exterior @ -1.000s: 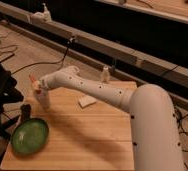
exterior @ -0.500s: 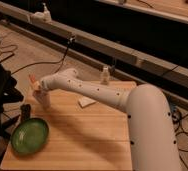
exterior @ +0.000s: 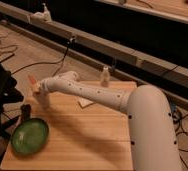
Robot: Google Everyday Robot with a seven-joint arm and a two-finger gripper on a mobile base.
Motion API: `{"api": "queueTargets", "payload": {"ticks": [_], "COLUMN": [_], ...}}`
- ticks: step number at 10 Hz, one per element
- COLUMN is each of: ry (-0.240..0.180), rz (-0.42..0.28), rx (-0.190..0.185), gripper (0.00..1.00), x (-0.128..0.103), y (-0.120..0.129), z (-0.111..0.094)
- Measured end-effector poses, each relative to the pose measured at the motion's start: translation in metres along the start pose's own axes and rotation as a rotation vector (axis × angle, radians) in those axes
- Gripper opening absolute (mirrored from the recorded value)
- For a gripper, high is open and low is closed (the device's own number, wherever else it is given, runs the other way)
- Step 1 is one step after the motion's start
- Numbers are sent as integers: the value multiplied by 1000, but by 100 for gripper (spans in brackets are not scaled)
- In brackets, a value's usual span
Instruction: Place the pepper in the ceramic cup
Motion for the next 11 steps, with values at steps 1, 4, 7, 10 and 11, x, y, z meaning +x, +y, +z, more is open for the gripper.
{"api": "queueTargets", "payload": {"ticks": [1,4,7,10,11], "ry": [-7,-23,-46,-58,-59], "rz": [0,1,-22,-57,-58], "rx": [-2,-6,-5,-3,-4], "gripper": [80,80,80,80,80], "x": [0,2,-10,-24,-24], "y": [0,1,6,15,16], "z": [-1,-2,-9,-14,-14]}}
